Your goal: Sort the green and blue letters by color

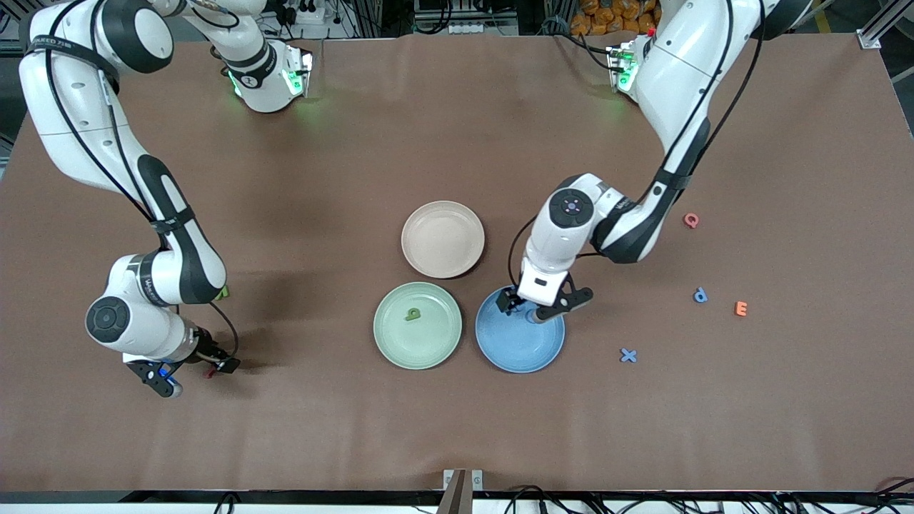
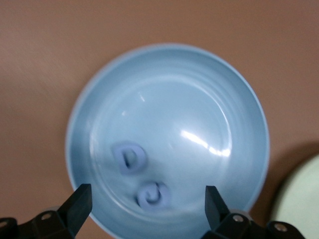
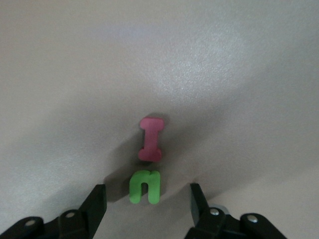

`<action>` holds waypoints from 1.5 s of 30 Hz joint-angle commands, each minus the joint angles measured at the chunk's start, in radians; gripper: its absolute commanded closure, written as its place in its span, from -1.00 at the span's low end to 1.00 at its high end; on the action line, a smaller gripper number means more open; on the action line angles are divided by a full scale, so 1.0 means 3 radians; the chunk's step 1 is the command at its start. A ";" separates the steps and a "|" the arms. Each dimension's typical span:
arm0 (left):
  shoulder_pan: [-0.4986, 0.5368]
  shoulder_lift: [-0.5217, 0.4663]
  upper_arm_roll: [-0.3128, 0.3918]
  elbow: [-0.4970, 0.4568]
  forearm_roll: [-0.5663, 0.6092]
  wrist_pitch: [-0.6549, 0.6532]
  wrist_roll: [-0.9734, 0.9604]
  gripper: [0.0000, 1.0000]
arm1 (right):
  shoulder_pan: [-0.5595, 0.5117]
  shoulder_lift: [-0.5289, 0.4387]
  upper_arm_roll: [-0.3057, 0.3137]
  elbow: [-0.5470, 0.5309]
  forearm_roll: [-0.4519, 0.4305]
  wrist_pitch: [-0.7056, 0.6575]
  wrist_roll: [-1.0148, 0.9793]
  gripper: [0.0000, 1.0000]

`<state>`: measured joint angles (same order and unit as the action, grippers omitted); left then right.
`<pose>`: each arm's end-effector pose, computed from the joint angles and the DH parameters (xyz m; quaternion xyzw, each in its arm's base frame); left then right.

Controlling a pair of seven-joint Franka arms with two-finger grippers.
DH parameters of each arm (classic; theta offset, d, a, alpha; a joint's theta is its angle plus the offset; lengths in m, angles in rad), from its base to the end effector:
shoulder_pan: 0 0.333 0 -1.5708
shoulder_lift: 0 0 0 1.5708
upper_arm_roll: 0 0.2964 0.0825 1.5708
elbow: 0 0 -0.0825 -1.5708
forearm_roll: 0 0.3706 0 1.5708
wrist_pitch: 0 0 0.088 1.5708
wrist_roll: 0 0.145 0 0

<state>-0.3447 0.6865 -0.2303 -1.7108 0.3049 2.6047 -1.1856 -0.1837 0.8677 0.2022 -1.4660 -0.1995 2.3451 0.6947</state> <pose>0.5786 -0.3608 0.1800 0.9697 0.2135 0.0921 0.0753 0.6969 -0.0132 0.1301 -0.9536 0.3007 -0.0137 0.0095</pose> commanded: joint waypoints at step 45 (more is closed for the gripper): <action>0.1072 0.0611 0.0047 0.0614 0.0349 -0.0389 0.1825 -1.00 | 0.0454 -0.0111 0.0645 0.0300 -0.0035 -0.0464 0.1258 1.00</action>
<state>-0.0220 0.7777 -0.2113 -1.6632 0.3735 2.4897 -0.6492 -0.0501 0.8552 0.3142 -1.3880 -0.1992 2.2483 0.9720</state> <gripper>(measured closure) 0.000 0.740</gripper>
